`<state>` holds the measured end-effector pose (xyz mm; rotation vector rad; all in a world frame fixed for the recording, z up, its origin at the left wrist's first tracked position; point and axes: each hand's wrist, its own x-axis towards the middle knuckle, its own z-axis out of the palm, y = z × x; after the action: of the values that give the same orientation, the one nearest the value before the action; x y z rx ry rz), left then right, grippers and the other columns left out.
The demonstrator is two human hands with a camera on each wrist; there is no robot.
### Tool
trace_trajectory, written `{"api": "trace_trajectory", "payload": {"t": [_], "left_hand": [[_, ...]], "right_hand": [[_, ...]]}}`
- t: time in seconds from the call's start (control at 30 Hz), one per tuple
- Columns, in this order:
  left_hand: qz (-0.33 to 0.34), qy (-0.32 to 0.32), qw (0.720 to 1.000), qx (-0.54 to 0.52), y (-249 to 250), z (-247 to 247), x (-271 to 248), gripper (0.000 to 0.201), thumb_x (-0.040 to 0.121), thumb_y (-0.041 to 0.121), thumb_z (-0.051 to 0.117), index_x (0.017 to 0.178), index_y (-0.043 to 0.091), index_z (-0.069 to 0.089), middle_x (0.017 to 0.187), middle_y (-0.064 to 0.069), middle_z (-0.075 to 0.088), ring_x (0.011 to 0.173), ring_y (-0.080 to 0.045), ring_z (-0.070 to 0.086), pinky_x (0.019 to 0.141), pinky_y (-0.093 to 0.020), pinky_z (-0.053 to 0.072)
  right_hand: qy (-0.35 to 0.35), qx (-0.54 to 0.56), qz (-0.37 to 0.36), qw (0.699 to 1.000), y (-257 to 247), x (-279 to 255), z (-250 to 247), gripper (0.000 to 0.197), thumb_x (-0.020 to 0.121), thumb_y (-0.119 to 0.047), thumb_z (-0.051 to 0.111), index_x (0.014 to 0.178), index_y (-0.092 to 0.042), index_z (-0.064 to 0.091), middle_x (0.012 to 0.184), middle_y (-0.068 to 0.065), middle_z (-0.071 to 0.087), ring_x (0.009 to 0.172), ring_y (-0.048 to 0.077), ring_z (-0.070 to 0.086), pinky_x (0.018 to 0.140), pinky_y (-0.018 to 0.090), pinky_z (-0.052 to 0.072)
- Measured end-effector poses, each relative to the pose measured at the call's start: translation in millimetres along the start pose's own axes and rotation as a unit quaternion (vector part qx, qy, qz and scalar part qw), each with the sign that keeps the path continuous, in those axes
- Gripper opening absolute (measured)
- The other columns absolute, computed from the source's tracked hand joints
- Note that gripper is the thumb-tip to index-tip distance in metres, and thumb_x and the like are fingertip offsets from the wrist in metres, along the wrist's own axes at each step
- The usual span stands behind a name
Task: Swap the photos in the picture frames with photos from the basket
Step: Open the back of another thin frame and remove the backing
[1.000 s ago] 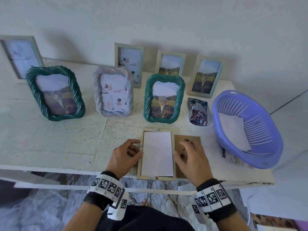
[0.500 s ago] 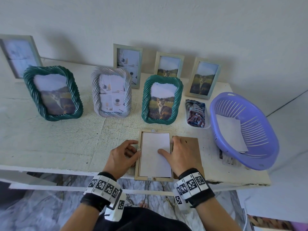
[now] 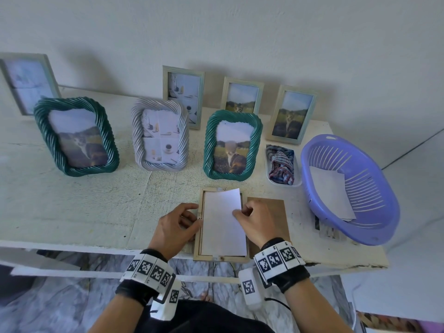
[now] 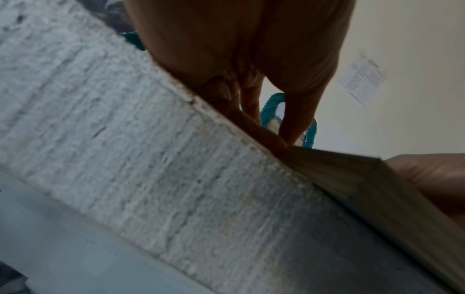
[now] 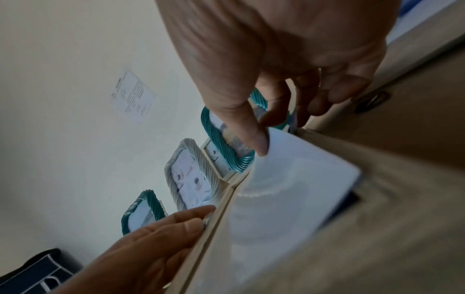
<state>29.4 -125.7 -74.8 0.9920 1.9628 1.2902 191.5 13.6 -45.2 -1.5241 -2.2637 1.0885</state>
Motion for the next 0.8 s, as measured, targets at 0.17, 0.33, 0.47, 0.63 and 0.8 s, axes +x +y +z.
{"api": "trace_trajectory", "payload": {"t": [0.17, 0.33, 0.47, 0.63, 0.8], "left_hand": [[-0.004, 0.001, 1.000, -0.001, 0, -1, -1, 0.029, 0.083, 0.011, 0.074, 0.107, 0.024, 0.065, 0.079, 0.003, 0.067, 0.064, -0.007, 0.062, 0.058, -0.029, 0.059], [0.047, 0.036, 0.992, 0.111, 13, -1, -5, 0.038, 0.079, 0.052, 0.065, 0.110, 0.031, 0.063, 0.095, 0.013, 0.059, 0.081, -0.002, 0.059, 0.066, -0.019, 0.048], [0.072, -0.006, 0.997, 0.003, 50, 2, -15, 0.052, 0.079, 0.063, 0.055, 0.116, 0.028, 0.063, 0.105, 0.014, 0.065, 0.094, -0.001, 0.063, 0.064, -0.017, 0.053], [0.026, -0.069, 0.986, -0.149, 80, 6, -22, 0.049, 0.085, 0.056, 0.056, 0.114, 0.018, 0.061, 0.098, 0.004, 0.071, 0.089, -0.006, 0.068, 0.068, -0.023, 0.054], [0.004, 0.002, 0.971, -0.240, 72, -3, -20, 0.019, 0.102, 0.013, 0.047, 0.101, 0.004, 0.064, 0.091, -0.018, 0.069, 0.083, -0.025, 0.066, 0.075, -0.038, 0.056]], "right_hand": [[0.001, 0.070, -0.067, 0.995, 3, -7, -10, 0.027, 0.086, -0.027, 0.060, 0.069, -0.011, 0.047, 0.064, 0.000, 0.046, 0.060, 0.014, 0.043, 0.058, 0.031, 0.038], [0.036, 0.177, -0.114, 0.977, -4, -20, -27, 0.022, 0.093, -0.016, 0.060, 0.073, -0.012, 0.051, 0.058, -0.007, 0.044, 0.054, 0.006, 0.037, 0.052, 0.020, 0.033], [0.025, 0.242, -0.133, 0.961, -19, -32, -36, 0.021, 0.094, -0.018, 0.061, 0.075, -0.013, 0.054, 0.061, -0.009, 0.052, 0.057, 0.007, 0.044, 0.056, 0.021, 0.037], [-0.061, 0.354, -0.093, 0.929, -42, -50, -31, 0.028, 0.094, -0.034, 0.058, 0.103, -0.009, 0.067, 0.094, 0.005, 0.072, 0.086, 0.021, 0.069, 0.067, 0.039, 0.058], [0.001, 0.211, -0.175, 0.962, -27, -50, -29, 0.025, 0.093, -0.040, 0.053, 0.111, -0.030, 0.067, 0.110, -0.011, 0.066, 0.101, 0.011, 0.062, 0.085, 0.045, 0.053]]}}
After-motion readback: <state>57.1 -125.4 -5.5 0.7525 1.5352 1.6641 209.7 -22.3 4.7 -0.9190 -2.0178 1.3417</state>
